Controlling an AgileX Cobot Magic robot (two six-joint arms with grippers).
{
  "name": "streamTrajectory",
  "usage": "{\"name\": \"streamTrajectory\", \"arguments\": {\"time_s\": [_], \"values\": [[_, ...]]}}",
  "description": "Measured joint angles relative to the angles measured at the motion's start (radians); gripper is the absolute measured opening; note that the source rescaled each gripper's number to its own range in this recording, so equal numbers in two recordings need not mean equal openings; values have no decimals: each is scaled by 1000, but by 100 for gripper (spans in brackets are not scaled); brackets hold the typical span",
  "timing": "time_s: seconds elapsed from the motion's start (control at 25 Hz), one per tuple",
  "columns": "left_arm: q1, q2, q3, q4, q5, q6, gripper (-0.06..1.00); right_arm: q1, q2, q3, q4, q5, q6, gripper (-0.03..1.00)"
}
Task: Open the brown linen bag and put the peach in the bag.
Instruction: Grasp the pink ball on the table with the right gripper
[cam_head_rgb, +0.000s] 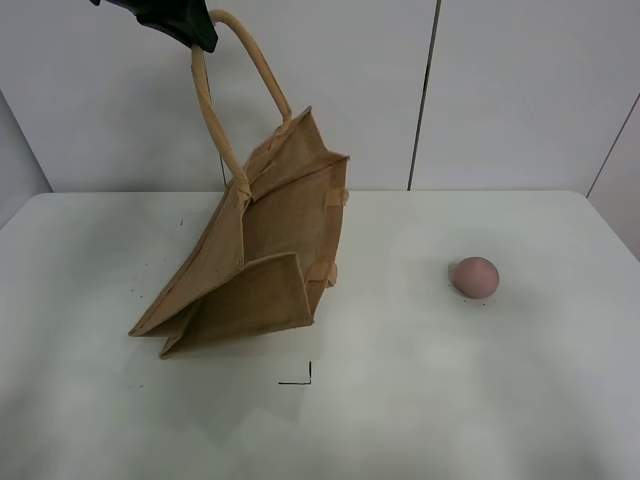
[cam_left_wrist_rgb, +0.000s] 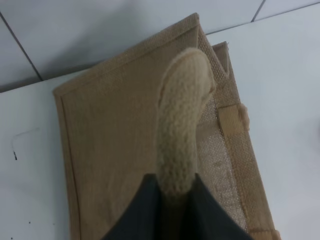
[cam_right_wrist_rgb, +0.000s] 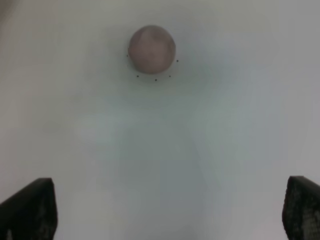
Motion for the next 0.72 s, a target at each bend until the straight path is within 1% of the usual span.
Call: {"name": "streamTrajectory", "arguments": {"time_s": [0.16, 0.4, 0.56, 0.72], "values": [[0, 0, 0, 0, 0, 1, 0, 0, 377, -144, 0, -44, -11, 100], [0, 0, 0, -1, 0, 1, 0, 0, 931, -422, 0, -50, -47, 100], [0, 0, 0, -1, 0, 1, 0, 0, 1207, -633, 5, -51, -76, 100], [0, 0, 0, -1, 0, 2, 0, 9, 1420, -803, 41, -14, -150, 100]]}}
